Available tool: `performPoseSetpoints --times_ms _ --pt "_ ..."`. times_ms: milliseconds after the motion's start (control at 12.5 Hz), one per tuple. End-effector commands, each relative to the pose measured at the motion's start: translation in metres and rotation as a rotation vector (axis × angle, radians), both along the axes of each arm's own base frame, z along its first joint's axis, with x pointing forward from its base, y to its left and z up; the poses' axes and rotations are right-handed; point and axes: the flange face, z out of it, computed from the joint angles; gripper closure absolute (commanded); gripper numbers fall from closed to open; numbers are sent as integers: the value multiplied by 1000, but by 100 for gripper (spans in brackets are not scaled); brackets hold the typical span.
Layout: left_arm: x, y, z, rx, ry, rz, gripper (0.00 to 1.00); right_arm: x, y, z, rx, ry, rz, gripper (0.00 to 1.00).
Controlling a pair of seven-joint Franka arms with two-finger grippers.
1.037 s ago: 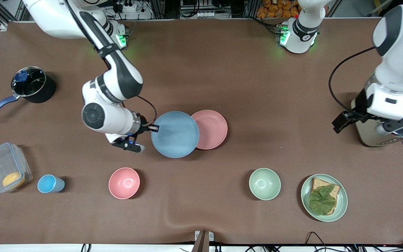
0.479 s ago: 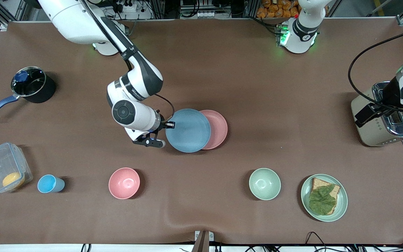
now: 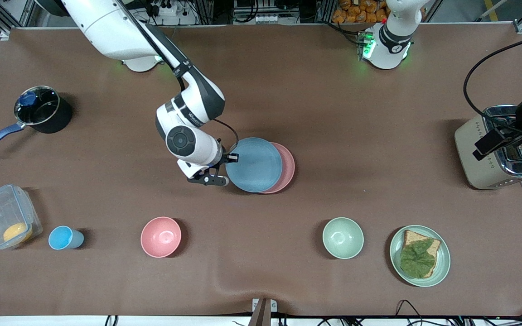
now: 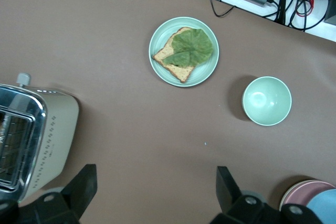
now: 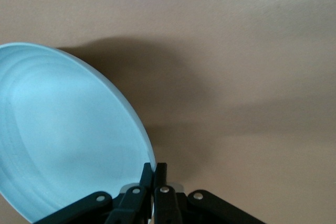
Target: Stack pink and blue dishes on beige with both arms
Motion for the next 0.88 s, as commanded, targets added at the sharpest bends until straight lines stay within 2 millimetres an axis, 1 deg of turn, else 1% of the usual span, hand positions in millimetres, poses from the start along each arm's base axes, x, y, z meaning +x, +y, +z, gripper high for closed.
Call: performPoseSetpoints --times_ms 0,80,239,319,399,479,638,718,798 --pt "-7 25 12 13 17 -83 0 -4 22 -7 -5 -28 -13 100" --pt "-8 26 11 21 23 -102 0 -5 25 -10 -4 -26 -9 100" --pt "-12 25 8 28 55 -103 0 -6 41 -8 9 -48 8 100" --pt "-14 30 7 32 63 -104 0 -8 45 -8 6 -65 23 83" --pt "-15 33 9 33 65 -107 0 -7 46 -8 -2 -76 36 37" --pt "-15 32 9 34 66 -110 0 -4 42 -4 -2 -80 27 0" --pt "-15 35 5 9 82 -101 0 4 32 3 -3 -82 9 0" --pt "-15 31 5 5 80 -106 0 14 17 14 -2 -87 -9 0" --pt "-13 30 2 4 84 -111 0 20 5 23 -12 -76 -10 0"
